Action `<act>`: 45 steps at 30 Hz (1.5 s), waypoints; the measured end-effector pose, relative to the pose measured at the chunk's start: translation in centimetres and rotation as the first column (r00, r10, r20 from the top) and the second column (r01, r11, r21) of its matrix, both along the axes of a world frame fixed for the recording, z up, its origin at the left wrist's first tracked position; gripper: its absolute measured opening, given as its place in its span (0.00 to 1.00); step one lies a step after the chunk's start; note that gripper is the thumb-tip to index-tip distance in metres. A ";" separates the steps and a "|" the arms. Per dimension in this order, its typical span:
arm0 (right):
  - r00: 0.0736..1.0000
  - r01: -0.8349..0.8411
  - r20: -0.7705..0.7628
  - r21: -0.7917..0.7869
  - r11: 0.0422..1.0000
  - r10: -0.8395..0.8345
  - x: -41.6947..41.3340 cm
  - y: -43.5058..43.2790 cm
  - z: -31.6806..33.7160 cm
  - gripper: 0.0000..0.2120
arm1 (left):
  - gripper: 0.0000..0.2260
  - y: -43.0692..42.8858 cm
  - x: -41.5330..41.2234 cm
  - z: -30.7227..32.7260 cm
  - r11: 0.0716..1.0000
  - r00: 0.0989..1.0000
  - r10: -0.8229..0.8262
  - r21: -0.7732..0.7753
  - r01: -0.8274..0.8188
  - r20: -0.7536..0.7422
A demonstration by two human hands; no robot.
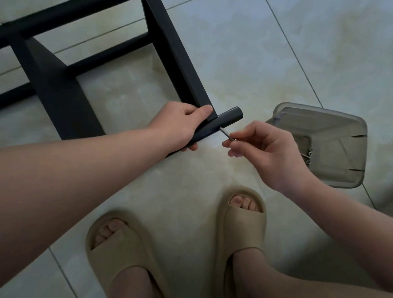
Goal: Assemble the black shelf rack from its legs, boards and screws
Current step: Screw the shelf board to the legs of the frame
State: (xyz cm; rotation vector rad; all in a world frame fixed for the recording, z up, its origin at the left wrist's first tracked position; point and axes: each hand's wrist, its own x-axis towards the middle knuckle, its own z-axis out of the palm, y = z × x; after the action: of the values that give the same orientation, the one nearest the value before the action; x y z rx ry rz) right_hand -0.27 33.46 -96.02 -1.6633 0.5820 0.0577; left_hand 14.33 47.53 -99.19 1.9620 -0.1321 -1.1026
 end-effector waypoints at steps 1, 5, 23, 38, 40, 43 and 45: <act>1.000 -0.003 -0.003 -0.003 1.000 0.003 0.0 0.0 0.0 0.11 | 0.21 0.0 0.1 0.0 1.000 1.000 0.001 0.003 -0.001 0.002; 1.000 0.005 -0.019 -0.029 1.000 -0.006 0.4 -0.2 -0.1 0.11 | 0.22 -0.3 0.5 0.0 1.000 1.000 0.002 0.019 -0.002 0.018; 1.000 -0.004 -0.026 -0.063 0.998 0.002 0.8 0.0 0.1 0.08 | 0.22 -0.4 0.5 -0.2 0.999 1.000 -0.026 0.031 0.026 0.004; 0.994 0.070 -0.079 -0.088 0.994 -0.077 2.0 1.4 -1.4 0.10 | 0.19 -0.1 -0.3 -0.4 0.999 1.000 0.012 -0.046 -0.010 0.029; 0.983 0.162 -0.090 0.017 0.987 -0.160 2.2 1.9 -1.3 0.10 | 0.20 -0.2 -0.3 -0.4 0.999 0.999 0.015 -0.049 -0.013 0.030; 0.971 0.218 -0.115 0.087 0.972 -0.208 2.6 2.3 -1.2 0.08 | 0.20 -0.2 -0.3 -0.3 0.999 0.999 0.015 -0.045 -0.014 0.036; 0.972 0.196 -0.147 0.077 0.978 -0.183 2.8 2.1 -1.0 0.08 | 0.19 -0.1 -0.3 -0.3 0.999 0.999 0.016 -0.047 -0.014 0.033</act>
State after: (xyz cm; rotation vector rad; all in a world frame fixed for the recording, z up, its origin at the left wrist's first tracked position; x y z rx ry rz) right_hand 2.53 35.57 -96.98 -1.5165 0.8308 0.0604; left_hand 14.00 47.40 -99.44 1.9372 -0.1596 -1.0484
